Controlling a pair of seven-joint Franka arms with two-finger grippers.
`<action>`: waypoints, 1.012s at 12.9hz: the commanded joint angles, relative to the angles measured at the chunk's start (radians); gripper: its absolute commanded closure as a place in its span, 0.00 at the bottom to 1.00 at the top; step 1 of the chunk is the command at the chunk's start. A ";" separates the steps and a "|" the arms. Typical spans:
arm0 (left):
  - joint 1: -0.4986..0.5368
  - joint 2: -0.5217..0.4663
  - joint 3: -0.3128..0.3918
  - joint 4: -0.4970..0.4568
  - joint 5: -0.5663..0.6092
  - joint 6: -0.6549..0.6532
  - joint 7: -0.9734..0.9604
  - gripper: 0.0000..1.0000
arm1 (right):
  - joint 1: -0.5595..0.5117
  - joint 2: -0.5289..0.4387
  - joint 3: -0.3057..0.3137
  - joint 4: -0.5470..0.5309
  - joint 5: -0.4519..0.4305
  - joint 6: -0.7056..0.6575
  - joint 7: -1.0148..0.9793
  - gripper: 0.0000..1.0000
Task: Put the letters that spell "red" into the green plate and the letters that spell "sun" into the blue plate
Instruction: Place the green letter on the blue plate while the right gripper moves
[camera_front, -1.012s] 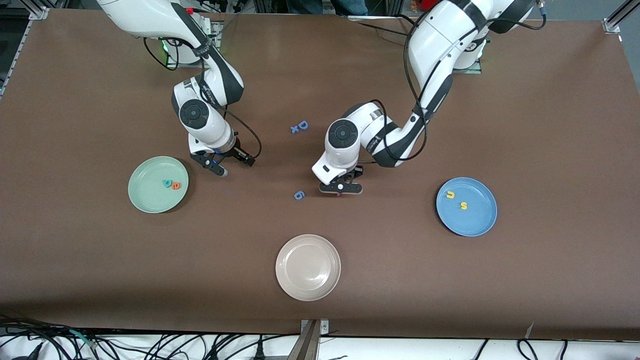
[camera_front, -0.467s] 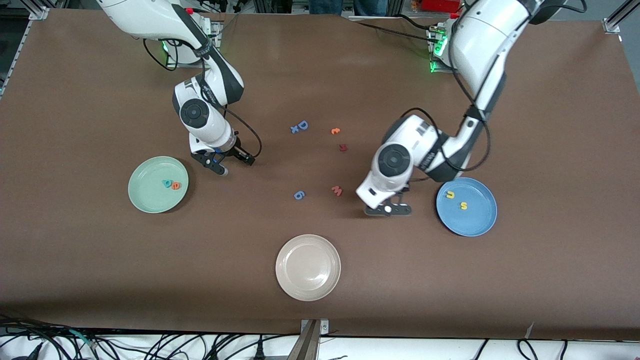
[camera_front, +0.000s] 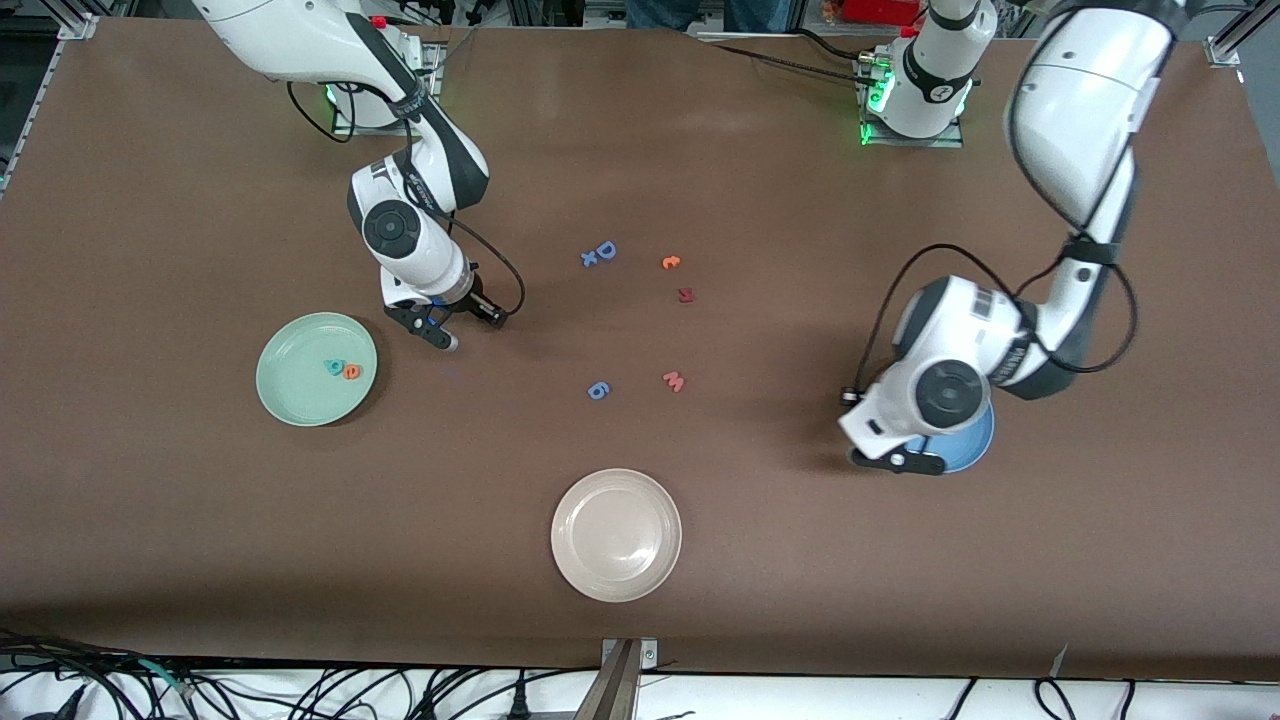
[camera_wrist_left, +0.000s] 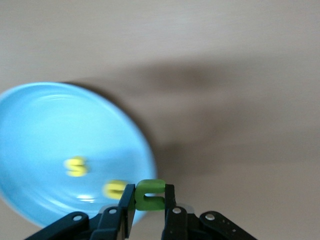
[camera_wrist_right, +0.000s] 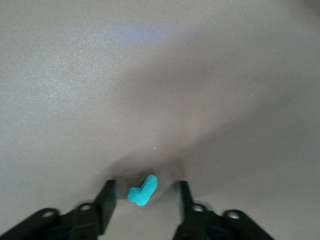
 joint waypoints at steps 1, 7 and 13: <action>0.085 -0.026 -0.014 -0.026 0.028 -0.016 0.084 0.91 | -0.014 -0.002 0.016 -0.013 0.001 0.021 -0.007 0.67; 0.206 0.016 -0.014 -0.067 0.073 -0.010 0.129 0.89 | -0.014 0.000 0.016 -0.010 0.001 0.015 -0.010 0.84; 0.214 -0.029 -0.028 -0.067 0.053 -0.082 0.111 0.00 | -0.053 -0.080 0.020 0.065 0.000 -0.172 -0.044 0.87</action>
